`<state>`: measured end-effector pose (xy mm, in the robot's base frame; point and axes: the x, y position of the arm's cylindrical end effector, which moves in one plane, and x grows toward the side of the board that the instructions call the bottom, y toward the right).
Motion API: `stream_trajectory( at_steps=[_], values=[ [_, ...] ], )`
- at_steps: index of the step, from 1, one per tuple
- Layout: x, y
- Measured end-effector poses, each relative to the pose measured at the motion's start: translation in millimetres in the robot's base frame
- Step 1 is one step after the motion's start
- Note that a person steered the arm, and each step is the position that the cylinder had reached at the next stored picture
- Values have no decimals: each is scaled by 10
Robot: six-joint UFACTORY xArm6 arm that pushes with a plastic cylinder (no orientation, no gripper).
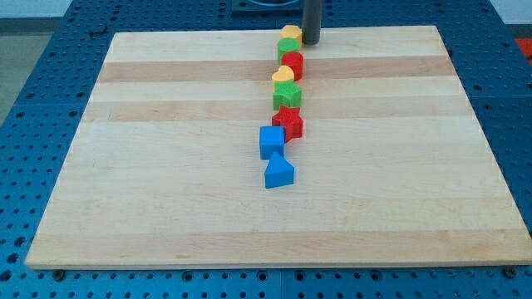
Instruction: Push the red star and the blue cube left a bit
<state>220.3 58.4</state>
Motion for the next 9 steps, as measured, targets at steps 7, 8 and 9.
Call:
stream_trajectory(
  at_steps=[7,8,9],
  values=[
    [828,1004],
    [925,860],
    [1422,874]
  ],
)
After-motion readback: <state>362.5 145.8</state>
